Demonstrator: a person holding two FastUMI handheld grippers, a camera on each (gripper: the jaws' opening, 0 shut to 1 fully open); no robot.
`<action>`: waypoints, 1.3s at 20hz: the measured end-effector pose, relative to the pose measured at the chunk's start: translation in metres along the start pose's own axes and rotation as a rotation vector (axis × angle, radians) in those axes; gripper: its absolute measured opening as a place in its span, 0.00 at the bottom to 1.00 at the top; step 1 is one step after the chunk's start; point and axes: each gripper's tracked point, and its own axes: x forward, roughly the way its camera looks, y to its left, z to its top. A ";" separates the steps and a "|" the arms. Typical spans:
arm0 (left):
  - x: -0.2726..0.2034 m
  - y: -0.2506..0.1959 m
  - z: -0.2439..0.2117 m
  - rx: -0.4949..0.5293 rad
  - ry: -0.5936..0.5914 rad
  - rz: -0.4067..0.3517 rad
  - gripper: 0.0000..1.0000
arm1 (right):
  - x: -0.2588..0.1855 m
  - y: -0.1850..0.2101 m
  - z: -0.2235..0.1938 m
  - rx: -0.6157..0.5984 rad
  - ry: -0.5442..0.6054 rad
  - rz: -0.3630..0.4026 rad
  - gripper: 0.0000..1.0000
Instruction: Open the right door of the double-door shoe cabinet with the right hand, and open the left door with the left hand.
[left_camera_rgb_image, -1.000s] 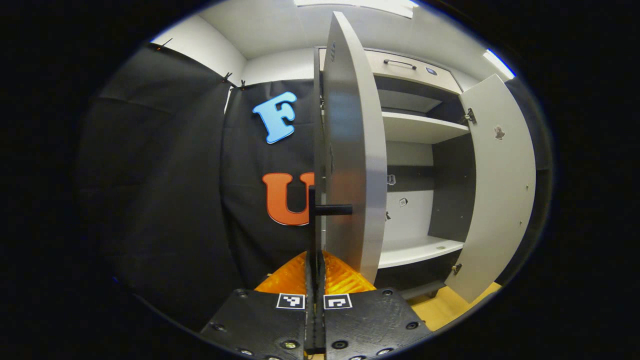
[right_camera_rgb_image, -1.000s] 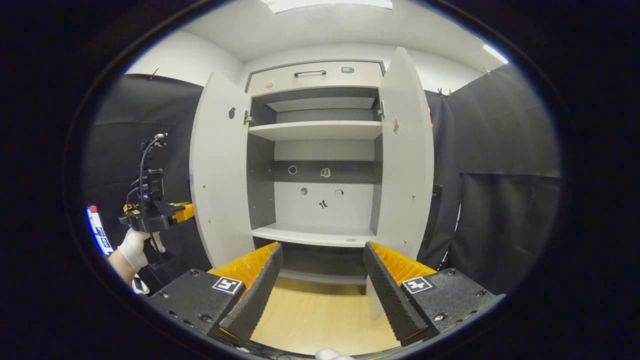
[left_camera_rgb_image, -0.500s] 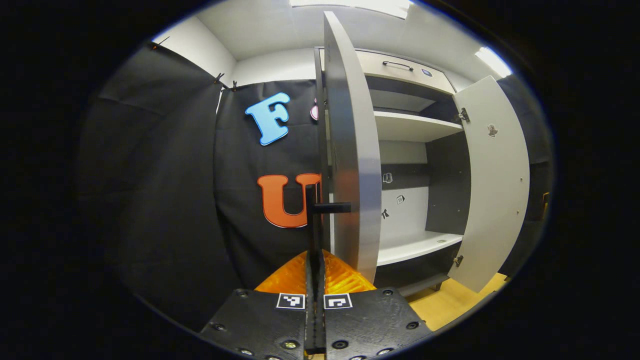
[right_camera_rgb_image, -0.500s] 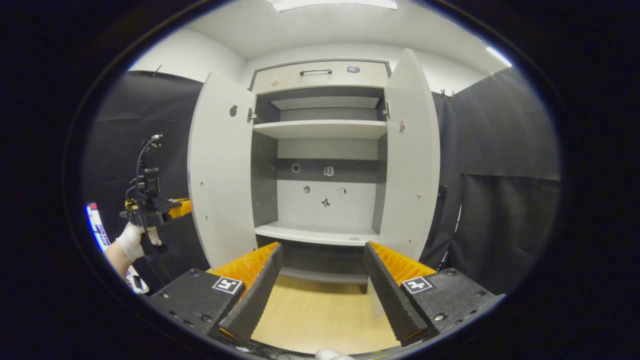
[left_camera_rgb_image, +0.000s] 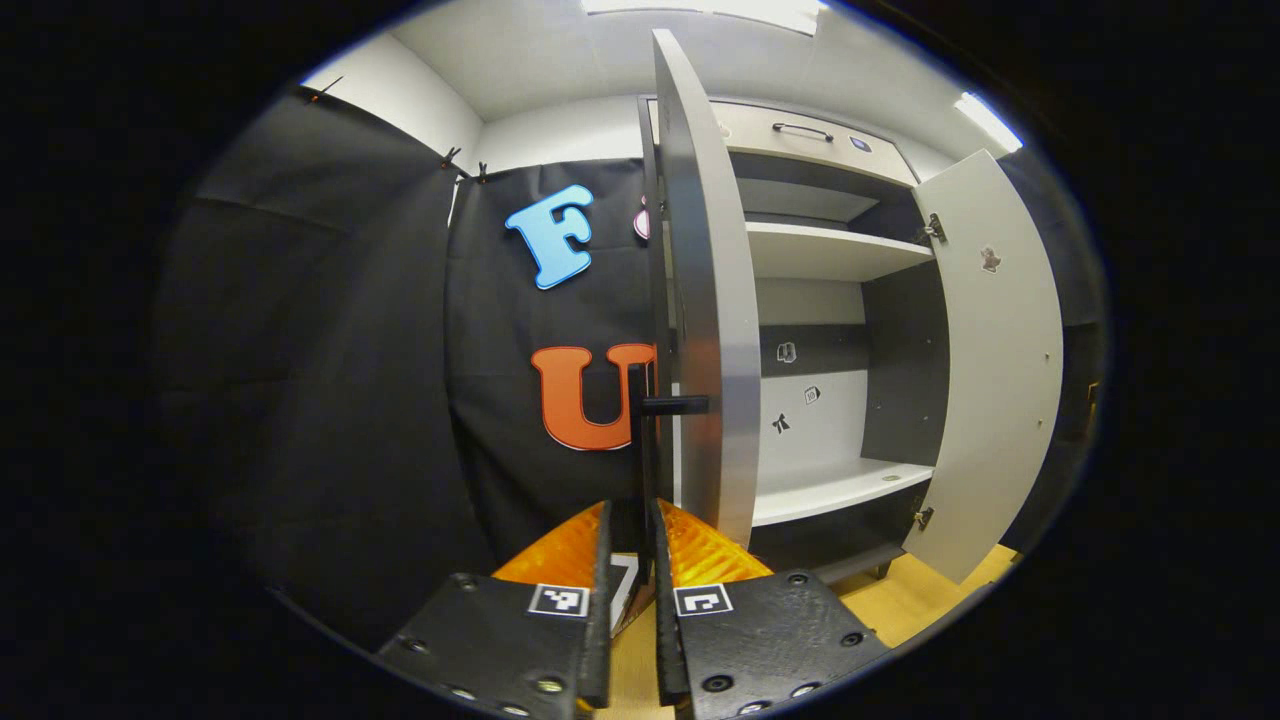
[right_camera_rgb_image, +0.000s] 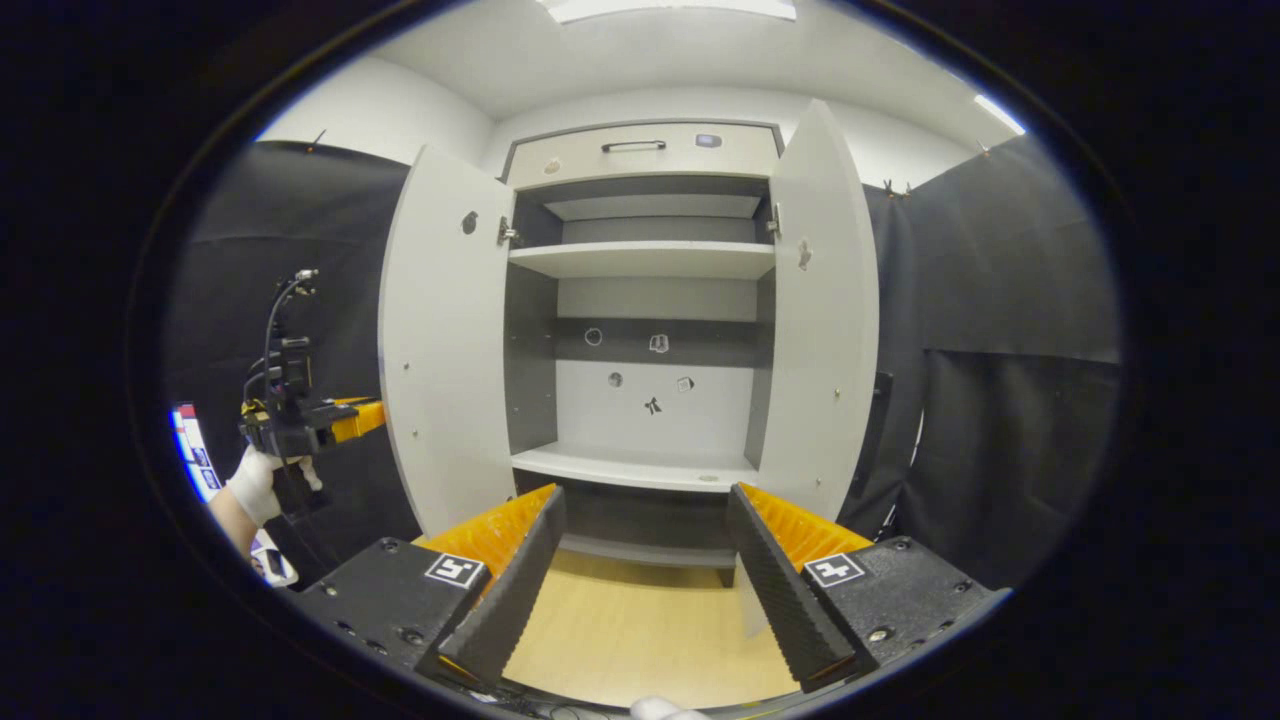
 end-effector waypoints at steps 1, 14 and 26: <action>-0.007 0.005 -0.001 0.008 0.007 0.024 0.30 | 0.001 0.001 0.000 0.001 0.000 0.002 0.99; -0.078 -0.001 -0.017 -0.054 0.066 0.097 0.96 | -0.014 -0.012 0.015 0.008 -0.021 0.011 0.99; -0.147 -0.123 0.059 -0.014 0.003 -0.025 0.96 | -0.045 -0.053 0.027 0.051 -0.068 -0.067 0.99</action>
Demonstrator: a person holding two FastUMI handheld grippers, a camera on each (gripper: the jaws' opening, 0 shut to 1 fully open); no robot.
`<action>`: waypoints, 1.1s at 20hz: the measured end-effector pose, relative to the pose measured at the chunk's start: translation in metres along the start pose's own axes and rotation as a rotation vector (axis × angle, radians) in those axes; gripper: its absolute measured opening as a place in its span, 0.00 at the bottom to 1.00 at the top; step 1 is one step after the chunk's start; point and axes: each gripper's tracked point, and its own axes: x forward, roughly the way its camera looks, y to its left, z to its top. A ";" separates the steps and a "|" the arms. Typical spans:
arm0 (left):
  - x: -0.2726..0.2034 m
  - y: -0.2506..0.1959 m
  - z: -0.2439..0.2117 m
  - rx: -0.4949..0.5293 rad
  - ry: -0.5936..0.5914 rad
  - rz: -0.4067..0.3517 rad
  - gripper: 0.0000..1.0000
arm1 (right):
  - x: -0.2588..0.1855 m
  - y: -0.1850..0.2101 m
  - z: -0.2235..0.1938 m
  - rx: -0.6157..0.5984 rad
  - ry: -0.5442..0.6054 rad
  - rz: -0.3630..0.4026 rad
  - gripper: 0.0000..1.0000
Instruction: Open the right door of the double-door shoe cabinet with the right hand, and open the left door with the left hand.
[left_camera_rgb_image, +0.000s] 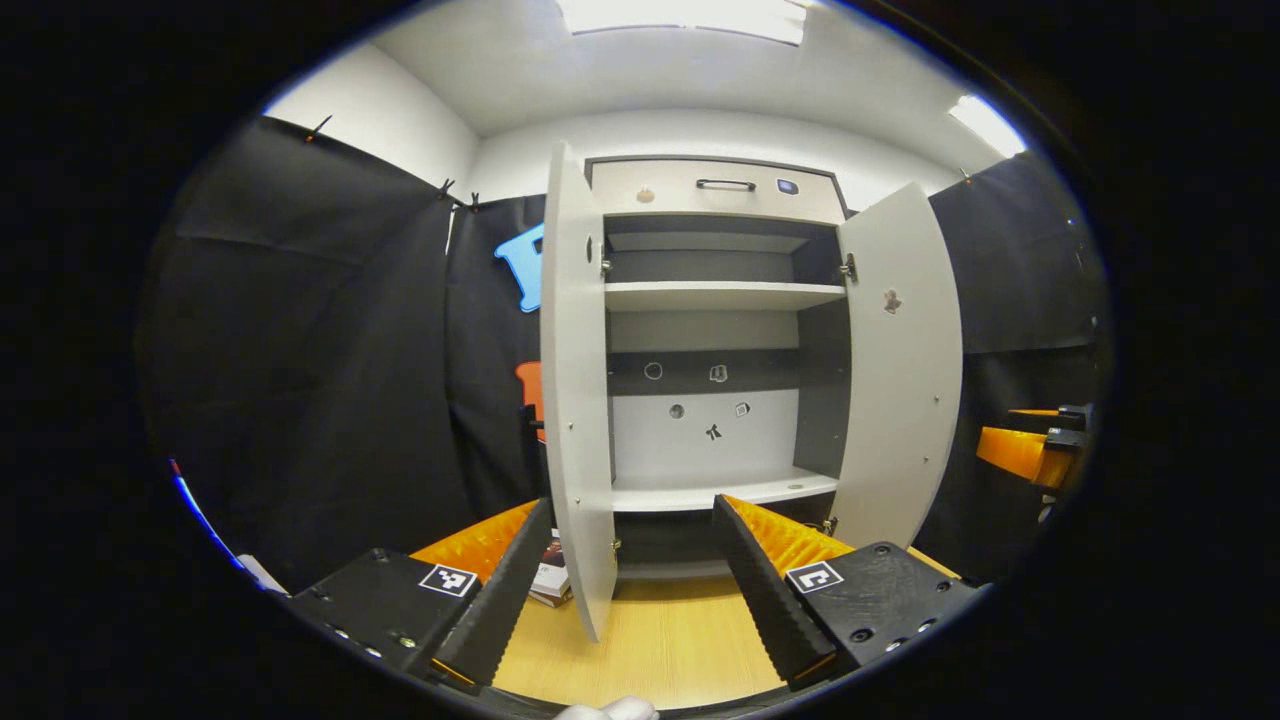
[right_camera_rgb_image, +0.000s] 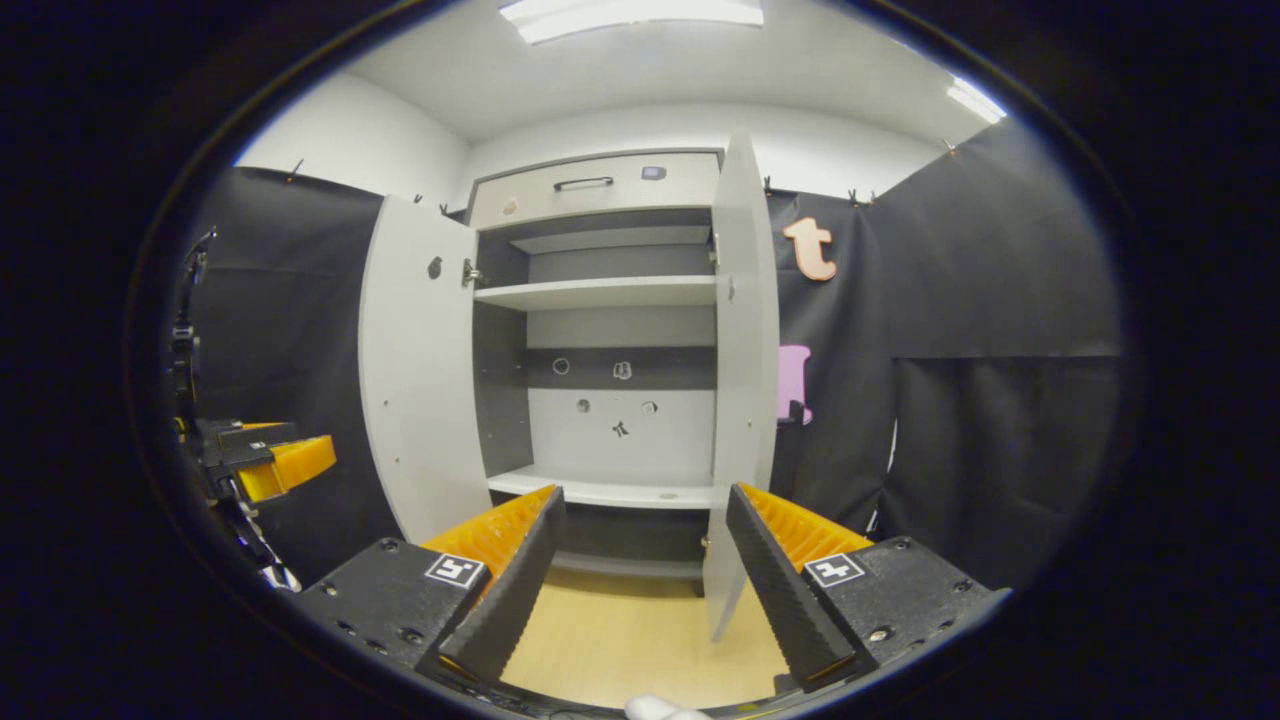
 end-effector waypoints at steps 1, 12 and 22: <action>-0.002 -0.007 0.004 0.003 -0.004 -0.005 1.00 | 0.000 -0.002 -0.001 0.004 0.001 -0.013 0.99; -0.012 -0.037 0.001 0.009 -0.007 -0.020 0.96 | -0.010 -0.009 -0.001 -0.001 -0.006 -0.056 0.99; -0.013 -0.033 0.004 0.007 -0.018 -0.021 0.96 | -0.009 -0.008 0.005 0.000 -0.026 -0.070 1.00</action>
